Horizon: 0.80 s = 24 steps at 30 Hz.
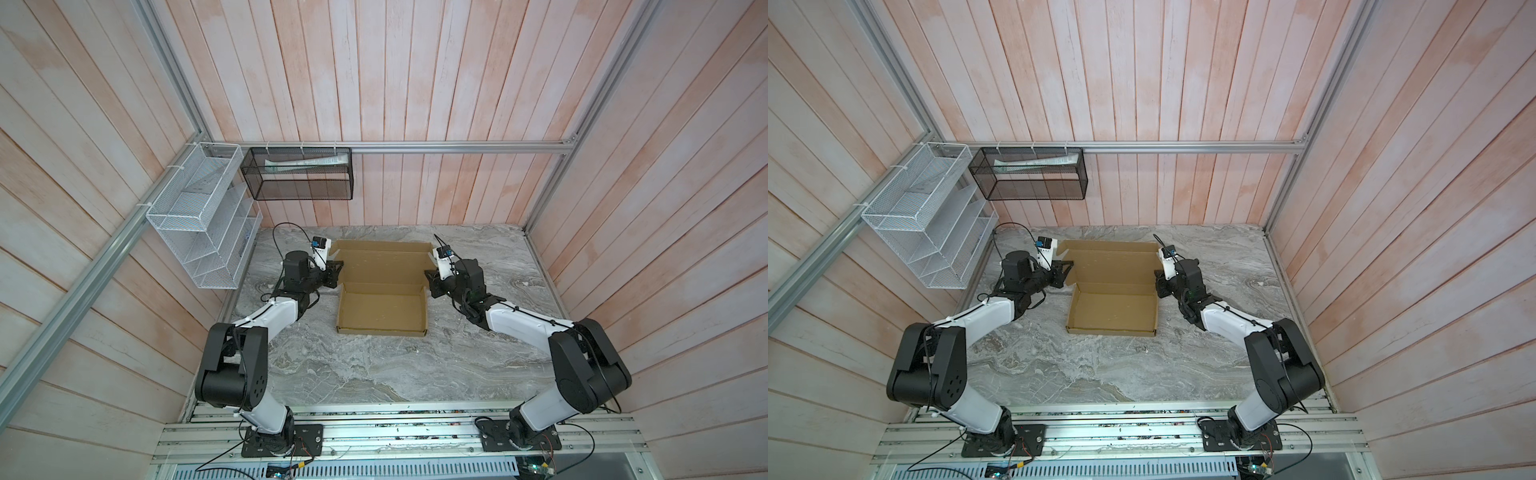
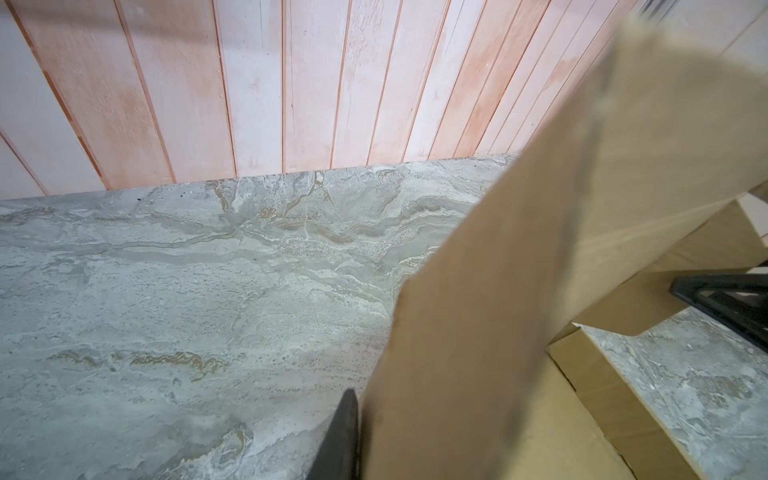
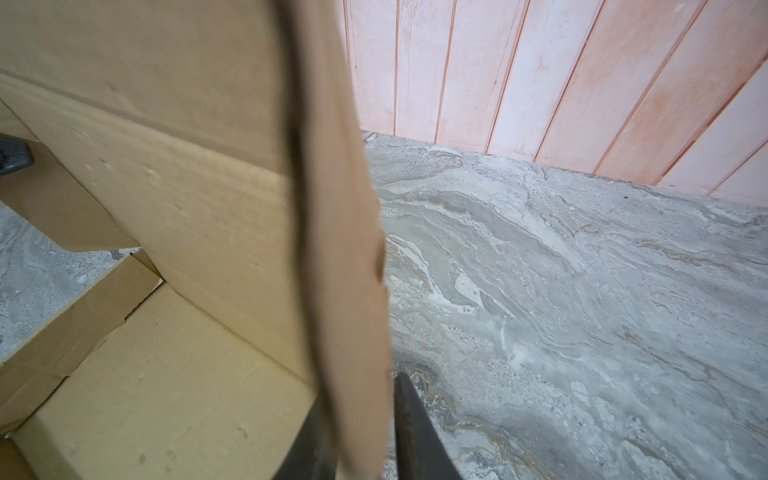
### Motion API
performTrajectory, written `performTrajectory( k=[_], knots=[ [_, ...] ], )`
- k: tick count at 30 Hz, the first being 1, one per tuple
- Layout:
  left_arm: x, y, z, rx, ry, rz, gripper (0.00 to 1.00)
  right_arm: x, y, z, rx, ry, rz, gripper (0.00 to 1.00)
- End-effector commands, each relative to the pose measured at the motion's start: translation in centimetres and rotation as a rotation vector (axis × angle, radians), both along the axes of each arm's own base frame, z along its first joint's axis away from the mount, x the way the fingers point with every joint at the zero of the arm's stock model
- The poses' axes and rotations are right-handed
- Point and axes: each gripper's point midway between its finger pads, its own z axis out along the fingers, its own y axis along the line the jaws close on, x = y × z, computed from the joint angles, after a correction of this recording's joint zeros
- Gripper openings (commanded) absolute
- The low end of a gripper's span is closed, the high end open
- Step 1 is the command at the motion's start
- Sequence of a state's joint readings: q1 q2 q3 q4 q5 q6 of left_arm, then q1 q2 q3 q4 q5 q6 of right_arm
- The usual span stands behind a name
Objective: Fold the paper box
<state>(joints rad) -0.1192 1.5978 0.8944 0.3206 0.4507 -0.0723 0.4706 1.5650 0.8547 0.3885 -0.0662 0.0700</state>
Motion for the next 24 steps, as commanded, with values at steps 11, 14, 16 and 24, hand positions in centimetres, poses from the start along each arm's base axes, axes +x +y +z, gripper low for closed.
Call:
performTrajectory(
  k=[11,14,16,24],
  knots=[
    [-0.5,0.0,0.9,-0.013,0.000,0.011,0.19,1.0,0.6,3.8,0.014,-0.080,0.004,0.20],
    [-0.7,-0.1,1.1,-0.026,0.013,0.012,0.16,0.9,0.8,3.7,0.018,-0.074,0.008,0.15],
    [-1.0,-0.4,1.3,-0.036,0.019,0.006,0.15,0.7,0.9,3.7,0.018,-0.073,0.012,0.13],
    [-1.9,-1.0,1.2,-0.015,0.060,0.017,0.15,0.1,1.3,3.6,0.014,-0.071,0.016,0.14]
  ],
)
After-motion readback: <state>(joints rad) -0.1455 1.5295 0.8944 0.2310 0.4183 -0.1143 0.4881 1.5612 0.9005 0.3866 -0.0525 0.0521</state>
